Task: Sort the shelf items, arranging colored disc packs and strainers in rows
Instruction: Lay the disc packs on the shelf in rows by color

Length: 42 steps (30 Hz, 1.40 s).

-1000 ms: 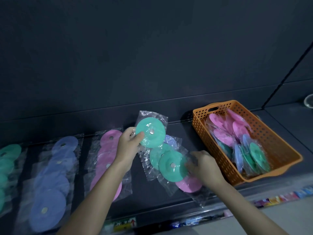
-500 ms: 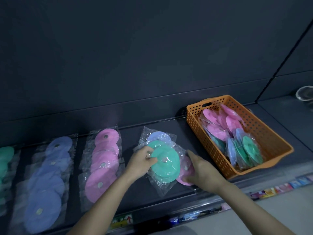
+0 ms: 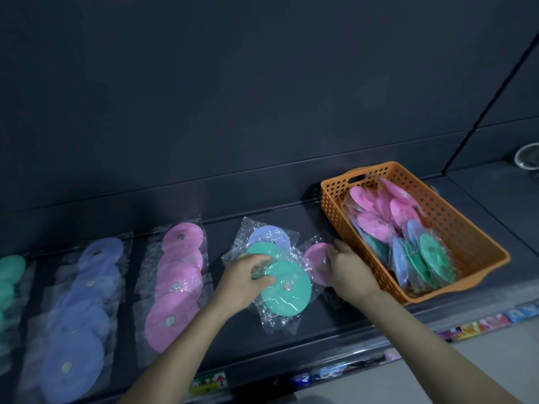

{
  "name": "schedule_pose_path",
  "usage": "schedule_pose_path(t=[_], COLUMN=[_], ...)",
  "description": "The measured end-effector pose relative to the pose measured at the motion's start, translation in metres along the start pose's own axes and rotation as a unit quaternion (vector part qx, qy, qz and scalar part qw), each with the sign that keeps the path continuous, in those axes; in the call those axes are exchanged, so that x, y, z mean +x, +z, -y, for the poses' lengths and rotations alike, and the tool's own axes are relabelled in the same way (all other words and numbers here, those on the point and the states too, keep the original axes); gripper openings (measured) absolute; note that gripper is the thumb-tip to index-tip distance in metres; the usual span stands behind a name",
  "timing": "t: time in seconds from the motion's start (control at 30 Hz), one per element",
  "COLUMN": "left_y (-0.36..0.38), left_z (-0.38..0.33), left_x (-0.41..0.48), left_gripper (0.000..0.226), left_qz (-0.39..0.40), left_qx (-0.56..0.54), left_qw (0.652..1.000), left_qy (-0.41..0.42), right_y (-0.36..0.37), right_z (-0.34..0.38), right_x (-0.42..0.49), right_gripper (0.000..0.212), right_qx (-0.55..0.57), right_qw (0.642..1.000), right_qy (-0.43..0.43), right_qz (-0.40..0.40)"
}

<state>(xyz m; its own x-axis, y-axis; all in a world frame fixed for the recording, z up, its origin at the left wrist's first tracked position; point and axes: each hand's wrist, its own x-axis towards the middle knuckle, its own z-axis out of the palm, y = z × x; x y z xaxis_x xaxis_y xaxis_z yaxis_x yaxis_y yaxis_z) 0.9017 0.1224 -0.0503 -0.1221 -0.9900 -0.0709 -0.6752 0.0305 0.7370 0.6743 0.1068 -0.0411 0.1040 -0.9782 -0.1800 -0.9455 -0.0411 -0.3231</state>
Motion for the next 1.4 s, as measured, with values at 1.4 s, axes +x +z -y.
schedule_pose_path(t=[1.4], left_y=[-0.029], left_z=[0.018], left_x=[0.03], left_gripper=[0.045], left_qz=[-0.008], left_qx=[0.144], left_qw=[0.987], left_qy=[-0.072], right_y=[0.028], right_z=[0.024], right_x=[-0.002], right_gripper=[0.072], right_qx=[-0.017], right_qw=[0.981], right_qy=[-0.193], right_qz=[0.011])
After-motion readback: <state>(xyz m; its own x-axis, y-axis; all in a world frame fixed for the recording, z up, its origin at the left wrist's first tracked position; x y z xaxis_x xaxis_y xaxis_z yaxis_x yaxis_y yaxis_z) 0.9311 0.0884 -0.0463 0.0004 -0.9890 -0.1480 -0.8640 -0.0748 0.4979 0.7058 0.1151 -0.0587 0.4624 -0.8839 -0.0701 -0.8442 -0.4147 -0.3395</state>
